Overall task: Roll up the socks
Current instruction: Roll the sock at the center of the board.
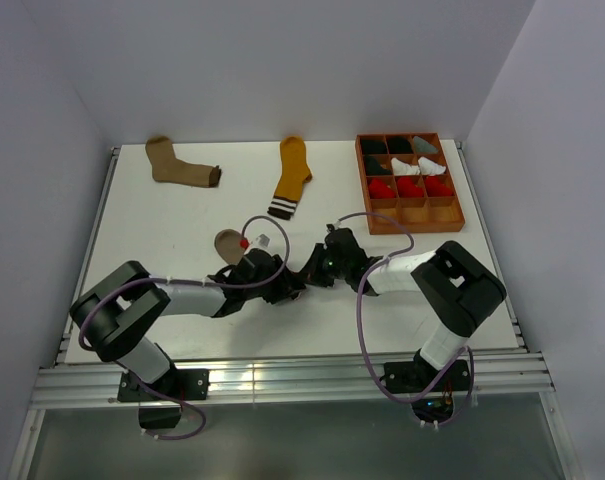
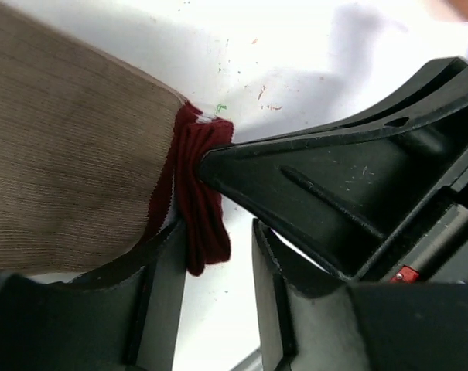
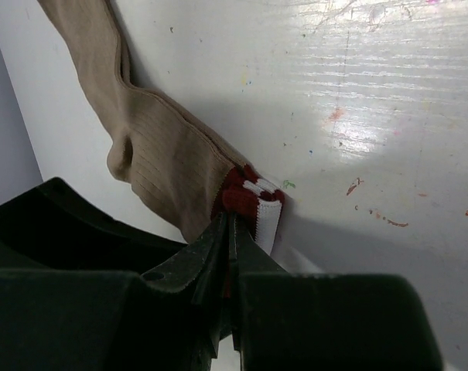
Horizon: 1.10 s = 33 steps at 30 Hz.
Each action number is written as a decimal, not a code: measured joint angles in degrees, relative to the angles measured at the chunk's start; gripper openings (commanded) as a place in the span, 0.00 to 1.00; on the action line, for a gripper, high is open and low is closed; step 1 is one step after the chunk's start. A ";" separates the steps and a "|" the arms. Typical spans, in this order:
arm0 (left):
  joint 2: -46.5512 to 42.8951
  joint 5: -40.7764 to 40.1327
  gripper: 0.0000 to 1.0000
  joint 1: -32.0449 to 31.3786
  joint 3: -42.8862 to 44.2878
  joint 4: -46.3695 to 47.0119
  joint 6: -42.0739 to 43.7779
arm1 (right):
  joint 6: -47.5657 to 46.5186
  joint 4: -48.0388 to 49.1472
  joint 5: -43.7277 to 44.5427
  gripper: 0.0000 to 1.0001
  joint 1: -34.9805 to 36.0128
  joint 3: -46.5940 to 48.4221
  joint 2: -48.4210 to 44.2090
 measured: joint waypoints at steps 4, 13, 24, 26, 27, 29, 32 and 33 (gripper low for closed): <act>0.11 -4.66 0.26 -2.36 3.91 -7.02 3.06 | -0.02 -0.90 0.33 0.11 0.15 0.48 0.00; 0.96 -7.54 0.00 -3.82 5.40 -10.54 3.74 | 0.02 -0.52 0.00 0.13 0.22 0.35 -0.02; -0.85 0.70 0.00 1.95 -4.42 2.97 -3.30 | 2.49 10.69 -3.52 0.37 -0.79 -10.14 -7.58; -0.55 2.23 0.00 2.73 -5.16 4.61 -4.17 | 3.10 13.38 -3.67 0.41 -1.42 -11.76 -8.17; -0.28 2.97 0.00 3.08 -5.46 5.42 -4.79 | 3.23 14.10 -3.72 0.41 -1.70 -12.20 -8.15; 0.31 4.52 0.00 3.80 -5.95 7.04 -5.57 | 3.58 15.80 -3.91 0.42 -2.32 -13.16 -7.65; 0.74 6.08 0.00 4.39 -6.93 9.05 -6.80 | 4.81 19.74 -4.55 0.41 -3.32 -14.21 -5.05; 0.90 6.51 0.00 4.57 -7.15 9.60 -7.21 | 5.01 20.87 -4.63 0.40 -3.58 -14.43 -4.09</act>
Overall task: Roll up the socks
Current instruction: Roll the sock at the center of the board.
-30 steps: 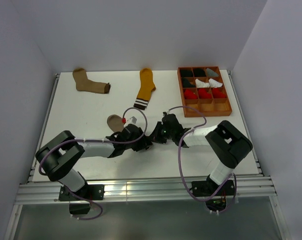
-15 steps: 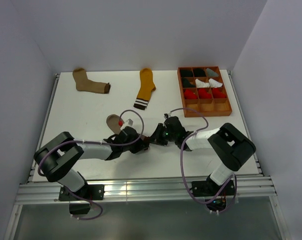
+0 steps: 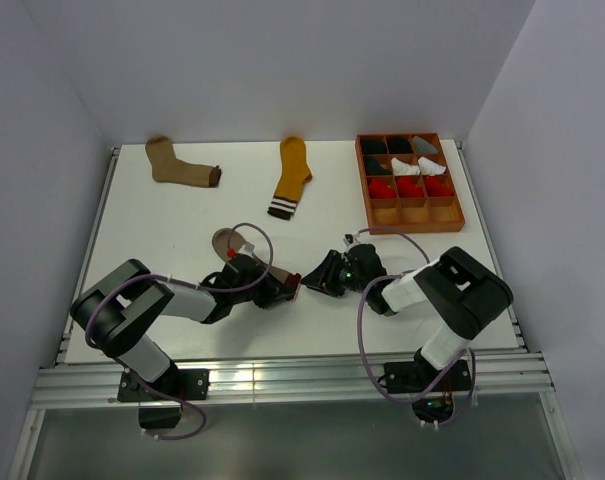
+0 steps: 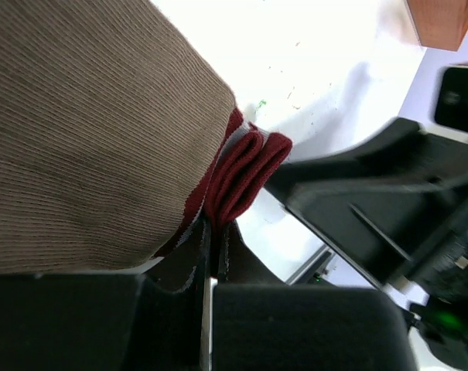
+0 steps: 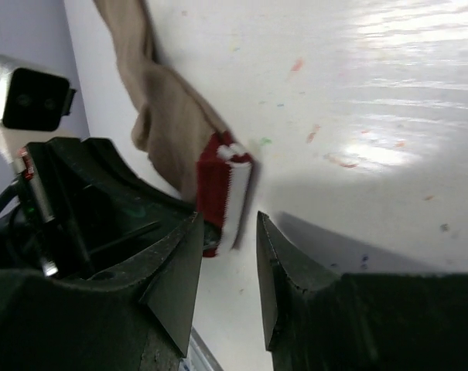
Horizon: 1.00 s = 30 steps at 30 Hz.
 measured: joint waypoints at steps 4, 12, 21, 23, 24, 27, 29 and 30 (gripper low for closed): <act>0.20 1.20 0.00 0.33 -0.39 0.85 -0.87 | 1.49 4.61 -1.22 0.41 -0.63 -0.13 5.22; 0.55 3.17 0.00 0.90 -1.51 2.58 -2.58 | 3.61 11.10 -3.32 0.40 -0.85 1.05 10.27; 2.03 5.03 0.00 1.81 -2.62 6.38 -5.01 | 3.82 11.21 -4.37 0.40 -0.85 1.70 11.13; 2.19 5.42 0.00 2.08 -3.06 7.41 -5.60 | 3.85 11.28 -4.61 0.41 -0.85 1.86 11.28; 2.32 5.62 0.00 2.19 -3.26 7.91 -5.90 | 3.82 11.23 -4.74 0.42 -0.85 1.97 11.30; 2.93 6.25 0.00 2.45 -3.63 9.18 -6.91 | 3.85 11.32 -5.35 0.42 -0.85 2.45 11.82; 3.06 6.45 0.00 2.58 -3.80 9.84 -7.19 | 3.85 11.34 -5.70 0.43 -0.85 2.82 12.15; 3.10 6.54 0.00 2.64 -3.91 10.32 -7.52 | 3.85 11.37 -5.84 0.43 -0.85 2.91 12.28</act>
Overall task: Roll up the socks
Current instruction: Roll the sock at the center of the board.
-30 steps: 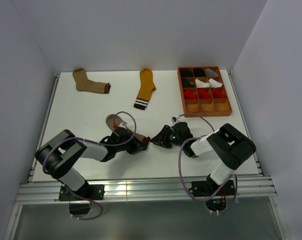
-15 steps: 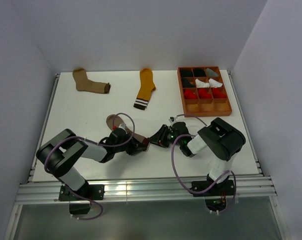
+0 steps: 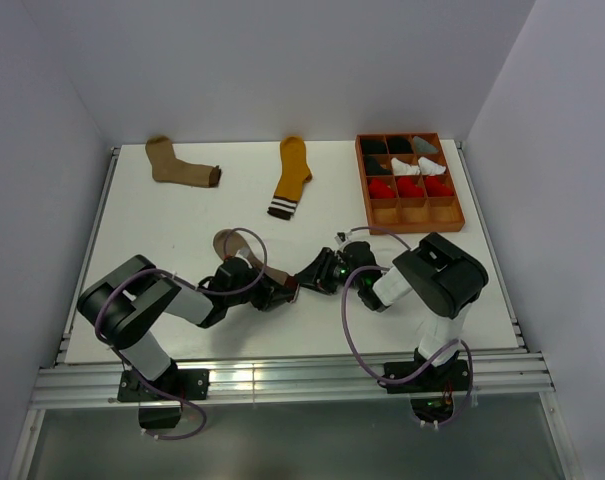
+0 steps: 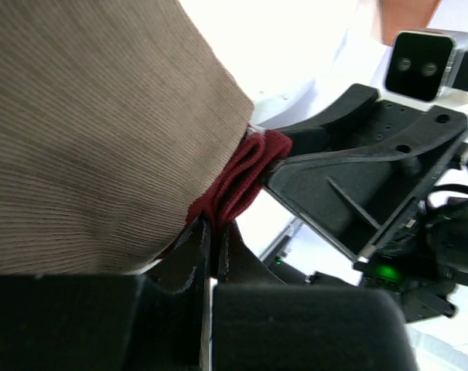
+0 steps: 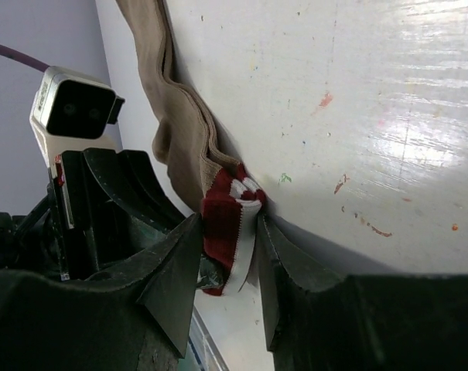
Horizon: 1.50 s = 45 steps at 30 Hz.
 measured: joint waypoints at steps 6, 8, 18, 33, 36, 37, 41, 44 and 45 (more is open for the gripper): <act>0.04 0.61 0.00 0.39 -1.09 2.97 -1.95 | 0.42 1.62 -1.01 0.43 0.00 0.33 1.25; 0.04 0.90 0.00 0.59 -1.44 3.85 -2.40 | 0.66 2.62 -1.44 0.43 0.00 0.31 1.77; 0.52 1.70 0.00 0.96 -2.93 7.61 -4.07 | 2.97 8.96 -3.69 0.32 -0.26 -0.35 5.44; 0.07 1.31 0.36 0.94 -0.76 0.81 1.38 | -1.66 -2.14 -3.04 0.00 -0.79 0.46 0.52; -3.41 -0.90 0.52 0.81 1.11 -5.51 4.79 | -4.04 -9.09 -1.88 0.00 -0.76 2.69 -1.55; -3.98 -1.40 0.54 0.68 1.51 -6.62 4.94 | -4.83 -11.93 -1.36 0.00 -0.76 3.56 -2.25; -10.73 -11.10 0.56 -2.56 7.13 -21.27 13.03 | -7.43 -22.21 0.57 0.00 -0.59 7.56 -4.26; -13.51 -21.24 0.56 -8.70 12.92 -29.57 20.00 | -8.63 -29.51 1.86 0.00 -0.28 10.82 -4.92; -14.01 -25.07 0.56 -11.50 14.82 -31.54 22.45 | -8.98 -31.85 2.27 0.00 -0.22 11.96 -5.01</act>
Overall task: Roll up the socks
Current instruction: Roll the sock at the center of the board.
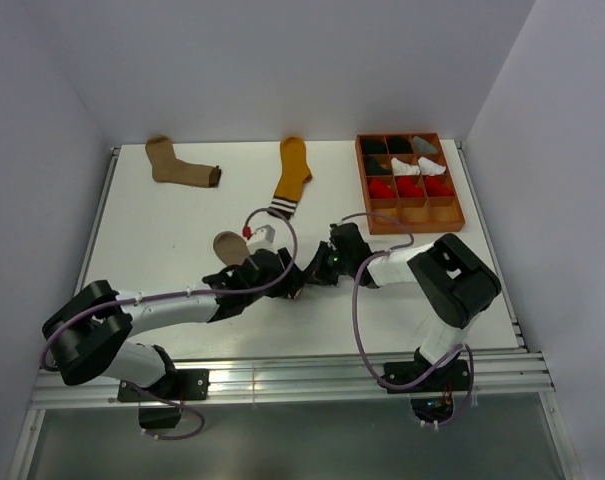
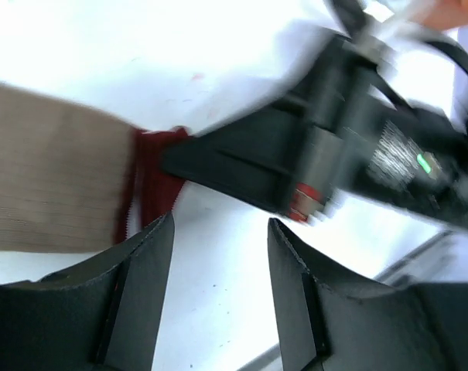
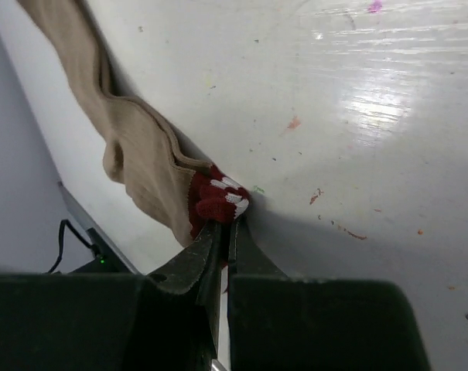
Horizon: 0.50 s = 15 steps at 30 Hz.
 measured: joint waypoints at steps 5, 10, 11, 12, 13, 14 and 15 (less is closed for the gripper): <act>-0.13 -16.79 0.52 -10.73 3.41 -4.50 10.08 | -1.38 -13.66 3.21 0.00 0.74 6.67 -0.39; 3.72 -27.71 0.51 -16.11 3.41 -5.01 17.68 | -2.80 -24.70 6.23 0.00 1.25 12.44 -0.37; 4.70 -29.27 0.52 -16.87 3.41 -4.87 18.95 | -3.02 -26.32 6.71 0.00 1.29 13.25 -0.37; 5.44 -30.25 0.52 -17.40 3.41 -4.68 19.85 | -3.21 -27.85 7.08 0.00 1.36 13.99 -0.37; 6.40 -31.45 0.52 -17.99 3.41 -4.33 21.27 | -3.39 -29.42 7.43 0.00 1.46 14.69 -0.37; 7.08 -32.35 0.52 -18.43 3.41 -4.00 22.32 | -3.56 -30.58 7.80 0.00 1.62 15.19 -0.37; 7.65 -33.11 0.53 -18.84 3.41 -3.48 23.50 | -3.76 -31.58 8.22 0.00 1.79 15.58 -0.37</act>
